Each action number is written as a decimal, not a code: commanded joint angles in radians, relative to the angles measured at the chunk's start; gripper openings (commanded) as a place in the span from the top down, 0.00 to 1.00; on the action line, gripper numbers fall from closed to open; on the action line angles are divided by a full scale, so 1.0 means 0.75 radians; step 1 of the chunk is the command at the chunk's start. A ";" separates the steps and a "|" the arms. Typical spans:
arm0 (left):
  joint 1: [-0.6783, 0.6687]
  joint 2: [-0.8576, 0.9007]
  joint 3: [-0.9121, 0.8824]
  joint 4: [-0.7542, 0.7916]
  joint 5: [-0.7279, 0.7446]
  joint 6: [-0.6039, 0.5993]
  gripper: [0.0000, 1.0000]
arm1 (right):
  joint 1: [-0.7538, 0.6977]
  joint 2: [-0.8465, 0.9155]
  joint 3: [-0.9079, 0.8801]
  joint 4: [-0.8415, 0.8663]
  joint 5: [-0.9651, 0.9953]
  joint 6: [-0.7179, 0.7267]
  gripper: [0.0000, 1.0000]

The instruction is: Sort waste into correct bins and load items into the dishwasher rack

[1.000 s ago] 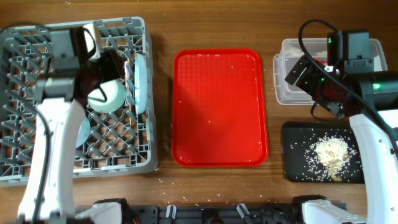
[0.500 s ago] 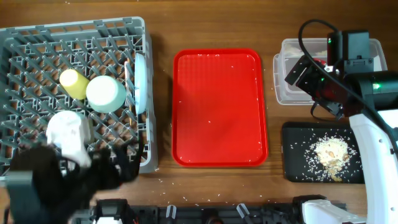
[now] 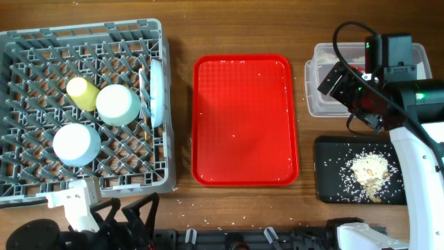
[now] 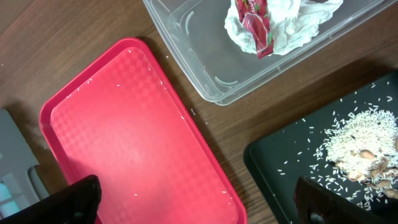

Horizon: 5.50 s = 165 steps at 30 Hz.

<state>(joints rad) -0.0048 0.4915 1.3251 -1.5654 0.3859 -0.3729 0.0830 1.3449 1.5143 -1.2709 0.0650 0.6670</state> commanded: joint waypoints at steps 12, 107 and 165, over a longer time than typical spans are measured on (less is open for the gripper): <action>-0.051 -0.118 -0.484 0.266 -0.158 -0.002 0.00 | -0.005 0.012 0.005 0.003 0.023 -0.016 0.00; -0.051 -0.651 -1.759 2.001 -0.317 0.617 0.00 | -0.005 0.012 0.006 0.003 0.023 -0.016 0.00; -0.051 -0.651 -1.759 2.001 -0.317 0.617 0.00 | -0.006 -1.455 -1.391 1.059 -0.235 -0.299 0.00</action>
<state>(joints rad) -0.0383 0.0135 0.0113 -0.0605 0.1390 0.0776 0.0822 0.3195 0.5865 -0.5556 -0.0151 0.5129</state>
